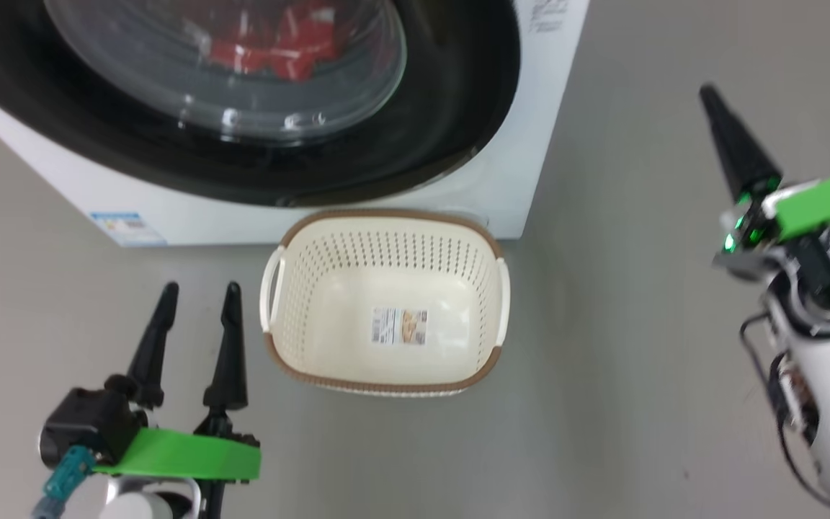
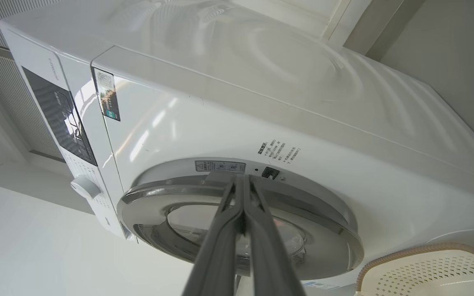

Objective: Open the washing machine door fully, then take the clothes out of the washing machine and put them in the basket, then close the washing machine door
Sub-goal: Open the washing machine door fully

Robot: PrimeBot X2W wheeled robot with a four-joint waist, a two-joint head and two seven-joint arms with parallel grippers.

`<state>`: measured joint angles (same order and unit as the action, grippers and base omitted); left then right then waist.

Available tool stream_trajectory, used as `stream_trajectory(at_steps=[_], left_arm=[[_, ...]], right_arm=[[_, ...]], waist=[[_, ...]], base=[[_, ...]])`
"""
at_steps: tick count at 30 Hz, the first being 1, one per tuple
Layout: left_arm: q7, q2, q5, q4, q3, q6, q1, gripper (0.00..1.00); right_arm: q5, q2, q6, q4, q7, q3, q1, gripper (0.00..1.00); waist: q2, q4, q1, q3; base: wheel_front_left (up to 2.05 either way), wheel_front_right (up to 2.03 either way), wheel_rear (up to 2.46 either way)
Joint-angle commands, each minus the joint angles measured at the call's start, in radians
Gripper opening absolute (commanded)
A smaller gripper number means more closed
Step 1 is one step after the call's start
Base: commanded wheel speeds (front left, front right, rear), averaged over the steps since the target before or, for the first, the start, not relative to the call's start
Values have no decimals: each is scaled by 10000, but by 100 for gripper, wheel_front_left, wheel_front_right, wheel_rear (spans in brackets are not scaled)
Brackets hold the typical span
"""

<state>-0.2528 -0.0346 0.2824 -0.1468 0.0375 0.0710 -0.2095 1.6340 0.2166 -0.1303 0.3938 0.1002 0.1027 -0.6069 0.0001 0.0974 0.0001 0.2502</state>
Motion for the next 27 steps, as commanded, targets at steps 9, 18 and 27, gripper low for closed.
stream_trajectory(at_steps=[9, 18, 27], left_arm=[[-90, -156, 72, 368, -141, 188, -729, 100], [-90, -156, 85, 252, 181, 303, -1053, 100], [-90, -156, 33, 254, 390, 406, -1388, 100]], right_arm=[[860, 188, -4, 700, 1807, -129, -1829, 0], [914, 320, -4, 1726, 3425, 136, -3426, 0], [786, 203, -4, 2359, 4241, 304, -4715, 0]], waist=[[-1, 495, 0, 1270], [-1, 813, 0, 1868], [-1, 1114, 0, 2408]], base=[[0, 0, 0], [0, 0, 0], [0, 0, 0]])
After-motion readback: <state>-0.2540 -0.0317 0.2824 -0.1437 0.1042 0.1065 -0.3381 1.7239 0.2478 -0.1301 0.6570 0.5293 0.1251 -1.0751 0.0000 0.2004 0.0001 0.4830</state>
